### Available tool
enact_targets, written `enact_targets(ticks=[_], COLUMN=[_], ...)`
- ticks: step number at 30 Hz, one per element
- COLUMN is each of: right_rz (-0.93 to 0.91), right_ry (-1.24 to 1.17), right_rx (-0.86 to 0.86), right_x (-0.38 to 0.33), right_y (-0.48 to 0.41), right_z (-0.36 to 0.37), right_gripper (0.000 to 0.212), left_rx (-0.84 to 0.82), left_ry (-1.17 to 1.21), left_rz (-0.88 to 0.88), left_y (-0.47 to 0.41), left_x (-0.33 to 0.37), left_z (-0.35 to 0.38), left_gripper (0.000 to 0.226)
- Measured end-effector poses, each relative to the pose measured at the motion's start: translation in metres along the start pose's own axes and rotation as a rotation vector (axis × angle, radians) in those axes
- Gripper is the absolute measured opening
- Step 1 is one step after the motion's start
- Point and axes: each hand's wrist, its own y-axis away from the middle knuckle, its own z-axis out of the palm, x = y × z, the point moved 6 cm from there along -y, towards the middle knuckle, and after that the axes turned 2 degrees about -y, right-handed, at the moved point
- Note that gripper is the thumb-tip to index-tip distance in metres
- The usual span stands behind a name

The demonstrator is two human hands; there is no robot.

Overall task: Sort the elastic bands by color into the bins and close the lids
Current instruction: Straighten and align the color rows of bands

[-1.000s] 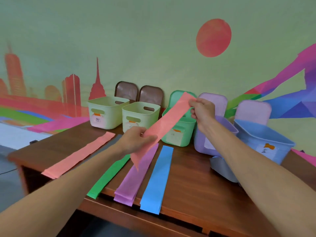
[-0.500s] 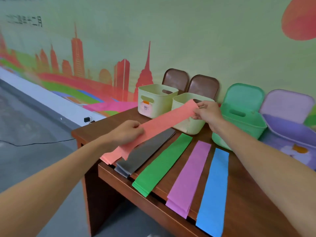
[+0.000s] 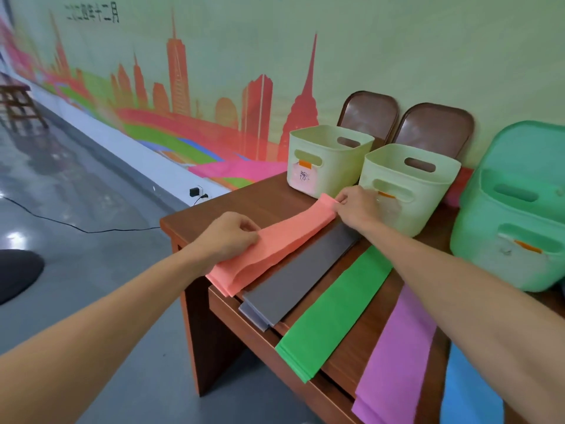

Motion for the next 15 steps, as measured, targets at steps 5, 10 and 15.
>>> enact_targets(ticks=[5, 10, 15], right_rz=[0.006, -0.021, -0.063], right_ry=[0.067, 0.103, 0.198], right_rx=[-0.037, -0.043, -0.023], right_x=[0.009, 0.009, 0.008], right_y=[-0.003, -0.007, -0.008], right_z=[0.015, 0.019, 0.023], right_gripper=[0.011, 0.013, 0.015], left_rx=[-0.016, -0.011, 0.002], left_ry=[-0.100, -0.202, -0.308], left_rz=[0.051, 0.069, 0.095], left_y=[-0.005, -0.008, -0.006], left_x=[0.002, -0.002, 0.000], left_z=[0.007, 0.011, 0.013], left_gripper=[0.011, 0.015, 0.015])
